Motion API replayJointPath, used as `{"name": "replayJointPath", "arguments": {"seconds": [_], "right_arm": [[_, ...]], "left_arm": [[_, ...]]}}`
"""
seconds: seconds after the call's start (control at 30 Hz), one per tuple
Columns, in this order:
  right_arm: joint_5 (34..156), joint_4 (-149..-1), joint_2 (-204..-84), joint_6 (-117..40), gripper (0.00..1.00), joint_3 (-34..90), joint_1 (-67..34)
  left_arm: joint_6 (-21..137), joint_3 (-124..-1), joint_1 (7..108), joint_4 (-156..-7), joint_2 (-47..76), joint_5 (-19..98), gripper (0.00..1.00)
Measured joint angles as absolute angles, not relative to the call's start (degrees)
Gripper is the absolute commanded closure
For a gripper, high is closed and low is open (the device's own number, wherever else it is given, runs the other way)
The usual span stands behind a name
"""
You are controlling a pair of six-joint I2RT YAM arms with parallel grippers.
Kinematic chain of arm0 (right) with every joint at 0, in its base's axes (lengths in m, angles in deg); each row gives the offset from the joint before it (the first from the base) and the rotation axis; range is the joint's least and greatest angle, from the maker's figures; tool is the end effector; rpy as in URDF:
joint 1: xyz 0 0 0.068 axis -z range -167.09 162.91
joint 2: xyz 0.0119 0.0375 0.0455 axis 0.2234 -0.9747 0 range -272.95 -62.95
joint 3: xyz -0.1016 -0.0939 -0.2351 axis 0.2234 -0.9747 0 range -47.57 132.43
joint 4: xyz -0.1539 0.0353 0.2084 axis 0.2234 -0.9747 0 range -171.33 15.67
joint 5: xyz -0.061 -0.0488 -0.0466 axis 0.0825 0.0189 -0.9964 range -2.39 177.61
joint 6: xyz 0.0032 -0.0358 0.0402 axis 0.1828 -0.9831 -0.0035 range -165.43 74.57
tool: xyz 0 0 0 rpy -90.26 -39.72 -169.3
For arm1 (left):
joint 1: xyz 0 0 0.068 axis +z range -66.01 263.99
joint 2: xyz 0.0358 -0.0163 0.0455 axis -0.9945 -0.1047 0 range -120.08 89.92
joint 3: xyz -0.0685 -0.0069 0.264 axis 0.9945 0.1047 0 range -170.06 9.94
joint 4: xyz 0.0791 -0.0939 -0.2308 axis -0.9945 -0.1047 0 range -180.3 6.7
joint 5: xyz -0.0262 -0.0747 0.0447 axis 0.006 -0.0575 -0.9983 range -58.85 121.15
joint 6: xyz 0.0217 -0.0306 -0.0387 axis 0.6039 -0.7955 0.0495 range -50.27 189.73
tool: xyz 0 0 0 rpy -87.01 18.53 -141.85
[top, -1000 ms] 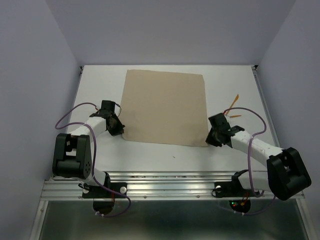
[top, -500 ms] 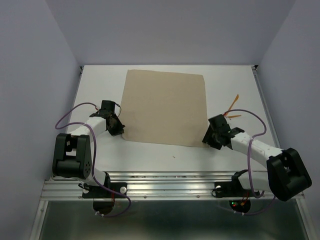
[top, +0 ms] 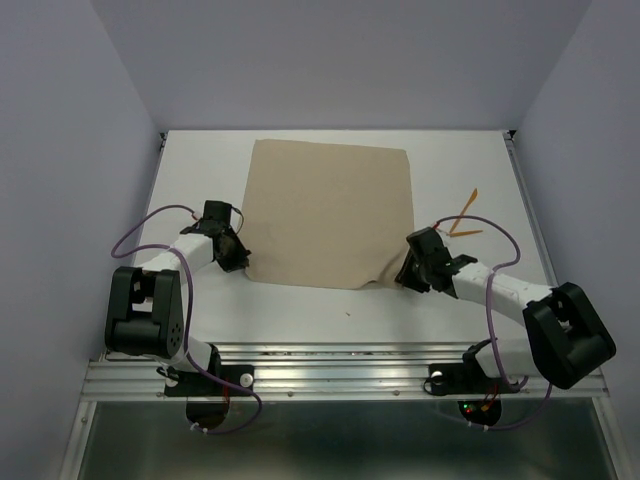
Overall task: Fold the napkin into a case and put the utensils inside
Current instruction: Pick up the flattened napkin from the center of the board.
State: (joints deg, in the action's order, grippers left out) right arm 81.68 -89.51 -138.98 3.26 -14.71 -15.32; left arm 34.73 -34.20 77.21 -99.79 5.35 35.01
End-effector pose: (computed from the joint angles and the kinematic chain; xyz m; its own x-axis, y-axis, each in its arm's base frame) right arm 0.2075 0.1071 0.1526 -0.8126 0.4117 -0.4126 0.2843 0.8979 0.3361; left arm 0.2779 -0.0354 0.1713 -0.7701 -0.4848 -0.4146 -0.3509 0.8648 -0.3592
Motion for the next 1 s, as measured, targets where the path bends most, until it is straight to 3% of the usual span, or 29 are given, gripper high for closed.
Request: {"name": "replayJointPath", "arguments": {"seconds": [0.27, 0.5, 0.93, 1.0], "right_arm": [[81.2, -86.1, -142.1, 5.2, 0.99, -14.1, -17.0], [79.4, -88.0, -140.3, 6.1, 0.99, -14.3, -17.2], [72.2, -105.7, -127.7, 6.5, 0.99, -15.3, -17.2], [71.8, -106.1, -126.5, 7.0, 0.8, -15.4, -17.2]], "left_arm": [[34.7, -34.2, 76.9, -99.8, 5.3, 35.1, 1.0], [34.7, -34.2, 76.9, -99.8, 5.3, 35.2, 1.0], [34.8, -34.2, 76.8, -99.8, 5.3, 35.3, 1.0], [34.8, -34.2, 76.8, -99.8, 5.3, 35.3, 1.0]]}}
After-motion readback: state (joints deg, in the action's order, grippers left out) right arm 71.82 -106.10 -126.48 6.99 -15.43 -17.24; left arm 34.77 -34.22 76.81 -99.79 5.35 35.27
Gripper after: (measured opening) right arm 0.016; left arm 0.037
